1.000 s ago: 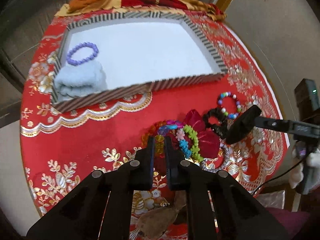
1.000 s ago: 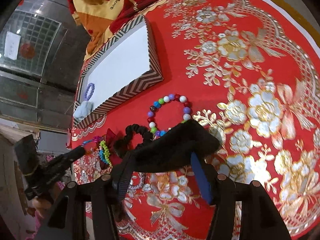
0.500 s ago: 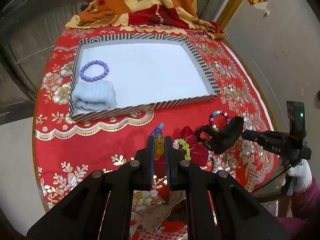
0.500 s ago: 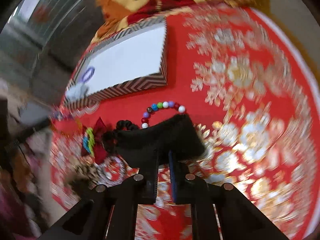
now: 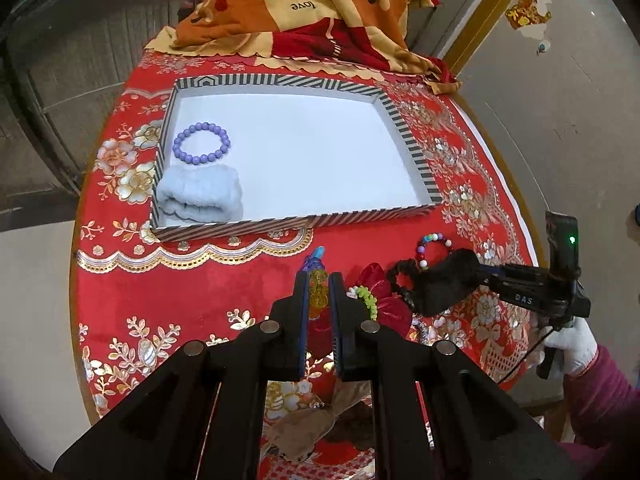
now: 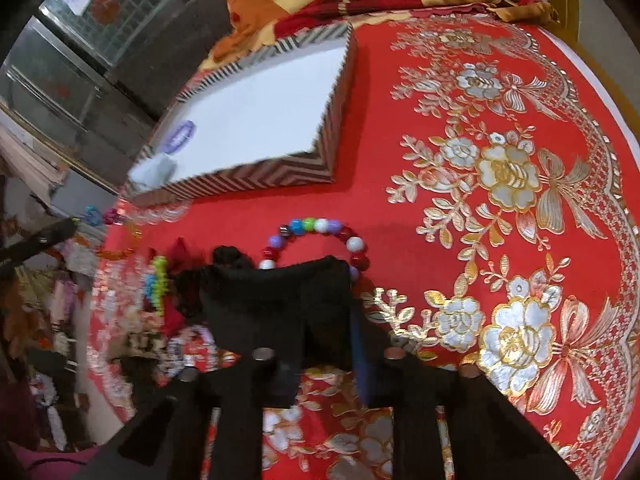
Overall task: Organize jewelry
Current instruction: 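Carry the orange bracelet into the tray with the left tool while the right tool carries the clip there, then open the left tool to release the bracelet while the right tool releases the clip in the tray, then move both tools back over the remaining jewelry beside the tray, then grasp the tan leopard-print bow scrunchie with the left tool while the right tool grasps the black scrunchie, then carry the bow scrunchie over the tray with the left tool while the right tool carries the black scrunchie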
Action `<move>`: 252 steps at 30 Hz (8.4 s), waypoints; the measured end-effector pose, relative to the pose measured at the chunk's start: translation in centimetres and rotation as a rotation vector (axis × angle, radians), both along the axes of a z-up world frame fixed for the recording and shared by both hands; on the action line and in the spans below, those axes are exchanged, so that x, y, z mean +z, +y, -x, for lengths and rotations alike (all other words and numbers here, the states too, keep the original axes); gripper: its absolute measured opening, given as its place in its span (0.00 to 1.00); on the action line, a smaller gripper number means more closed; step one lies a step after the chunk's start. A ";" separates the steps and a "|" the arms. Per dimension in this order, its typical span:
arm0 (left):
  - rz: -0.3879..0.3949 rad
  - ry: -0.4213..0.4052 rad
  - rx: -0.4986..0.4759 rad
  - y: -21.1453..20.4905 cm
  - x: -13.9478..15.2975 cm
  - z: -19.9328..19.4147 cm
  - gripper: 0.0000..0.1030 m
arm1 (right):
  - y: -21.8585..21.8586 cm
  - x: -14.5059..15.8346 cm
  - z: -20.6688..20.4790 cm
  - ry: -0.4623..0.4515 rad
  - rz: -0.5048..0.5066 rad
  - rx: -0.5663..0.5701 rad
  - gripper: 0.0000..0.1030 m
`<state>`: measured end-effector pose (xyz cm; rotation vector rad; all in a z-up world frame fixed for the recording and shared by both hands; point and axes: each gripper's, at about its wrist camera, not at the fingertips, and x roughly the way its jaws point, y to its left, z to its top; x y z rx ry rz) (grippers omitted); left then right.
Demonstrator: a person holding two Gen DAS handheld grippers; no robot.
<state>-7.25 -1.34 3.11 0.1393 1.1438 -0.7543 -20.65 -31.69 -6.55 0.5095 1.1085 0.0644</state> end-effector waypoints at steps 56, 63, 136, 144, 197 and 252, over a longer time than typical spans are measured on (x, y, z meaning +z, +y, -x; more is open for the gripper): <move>-0.208 0.006 0.330 -6.5 -6.1 -25.9 0.08 | 7.5 -0.4 -26.1 0.018 -0.157 0.111 0.13; -0.197 0.018 0.354 -5.7 -6.8 -26.0 0.17 | 7.8 -0.5 -26.7 0.022 -0.166 0.140 0.46; -0.237 -0.251 0.388 2.4 1.9 3.6 0.41 | 7.8 9.2 -0.2 -0.081 0.216 -0.012 0.46; -0.248 -0.226 0.378 3.2 0.9 4.5 0.41 | 8.1 8.4 0.9 -0.053 0.240 0.001 0.46; -0.214 0.182 0.019 0.3 -10.5 8.2 0.34 | 9.1 0.0 -5.2 0.018 -0.073 0.181 0.07; -0.100 -0.154 0.079 -7.6 5.0 -7.8 0.20 | -0.2 11.8 -10.8 -0.234 -0.064 0.045 0.06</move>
